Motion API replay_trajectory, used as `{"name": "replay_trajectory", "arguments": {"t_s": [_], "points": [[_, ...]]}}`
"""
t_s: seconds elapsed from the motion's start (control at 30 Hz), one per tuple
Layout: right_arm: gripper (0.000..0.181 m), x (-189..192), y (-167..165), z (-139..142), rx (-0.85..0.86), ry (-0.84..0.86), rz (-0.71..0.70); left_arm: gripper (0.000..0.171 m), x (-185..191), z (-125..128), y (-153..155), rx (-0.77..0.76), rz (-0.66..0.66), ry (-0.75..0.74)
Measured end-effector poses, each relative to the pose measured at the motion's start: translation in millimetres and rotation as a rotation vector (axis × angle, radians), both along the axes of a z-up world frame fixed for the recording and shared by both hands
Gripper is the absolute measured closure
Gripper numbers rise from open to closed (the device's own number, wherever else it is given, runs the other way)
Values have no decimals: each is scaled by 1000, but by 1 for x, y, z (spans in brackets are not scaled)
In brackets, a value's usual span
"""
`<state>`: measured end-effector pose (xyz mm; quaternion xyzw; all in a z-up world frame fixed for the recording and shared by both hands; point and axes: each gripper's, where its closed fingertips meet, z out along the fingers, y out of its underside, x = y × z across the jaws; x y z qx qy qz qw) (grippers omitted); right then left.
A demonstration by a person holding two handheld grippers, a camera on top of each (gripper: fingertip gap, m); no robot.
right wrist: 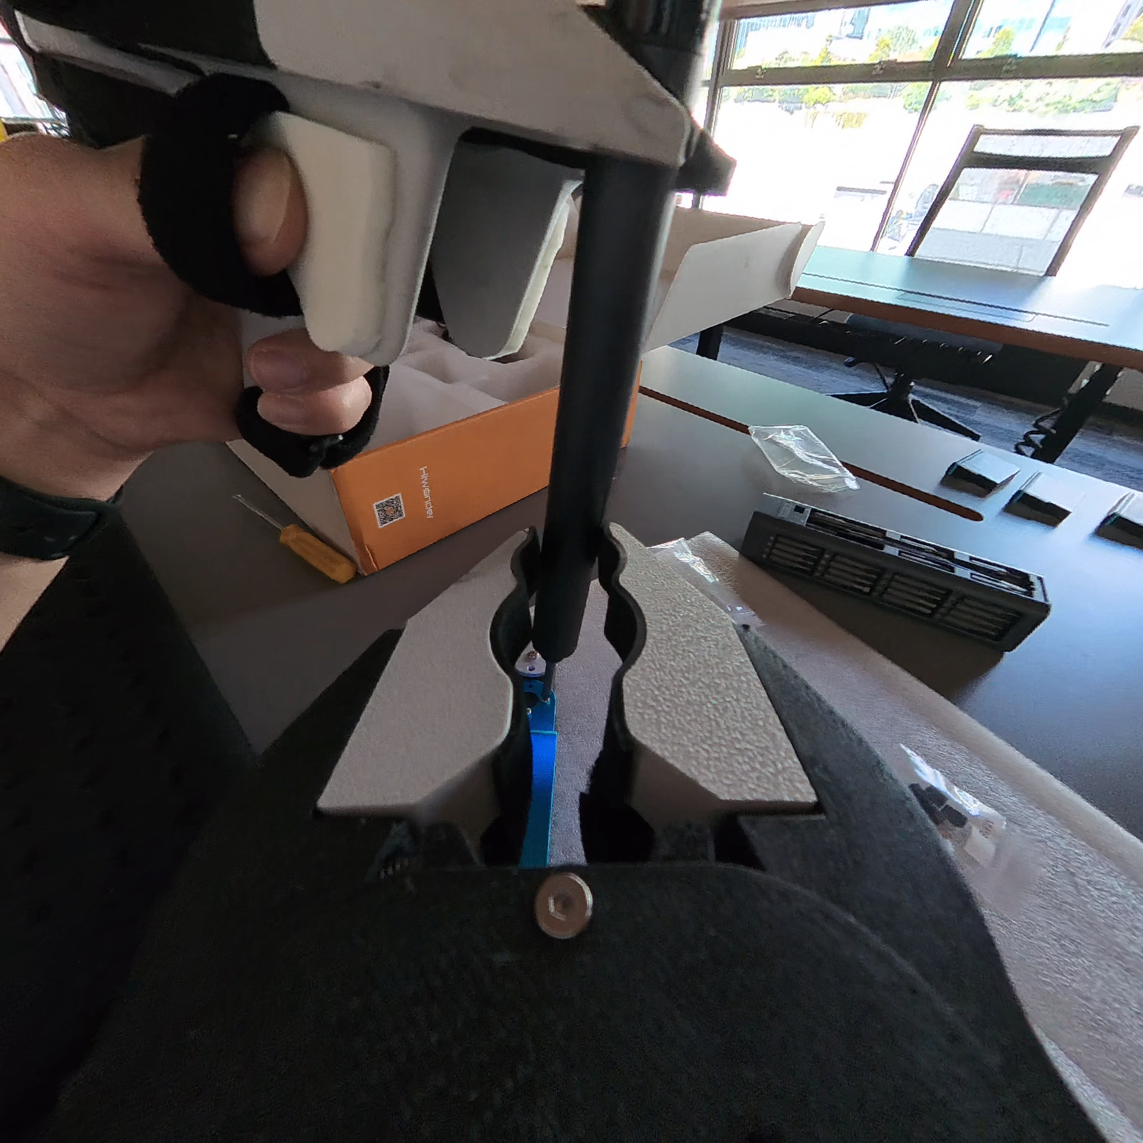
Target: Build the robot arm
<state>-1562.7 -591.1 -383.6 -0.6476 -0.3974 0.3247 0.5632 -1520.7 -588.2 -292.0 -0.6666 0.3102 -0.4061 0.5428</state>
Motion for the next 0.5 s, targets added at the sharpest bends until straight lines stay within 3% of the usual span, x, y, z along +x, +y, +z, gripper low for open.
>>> {"name": "replay_trajectory", "arguments": {"t_s": [0.17, 0.27, 0.33, 0.43, 0.5], "points": [[164, -1, -2, 1, -19, 34, 6, 154, 0, 0, -2, 3, 2, -9], [158, 0, -3, 0, -3, 27, 89, 154, -3, 1, -5, 10, 10, -15], [133, 2, -6, 11, -27, 98, 212, 154, -6, 1, -7, 14, 17, -24], [127, 8, -7, 15, -15, 111, 392, 154, -9, 2, -10, 32, 28, -25], [128, 10, -23, 14, -22, 101, 661, 154, -9, 2, -11, 36, 23, -29]]}}
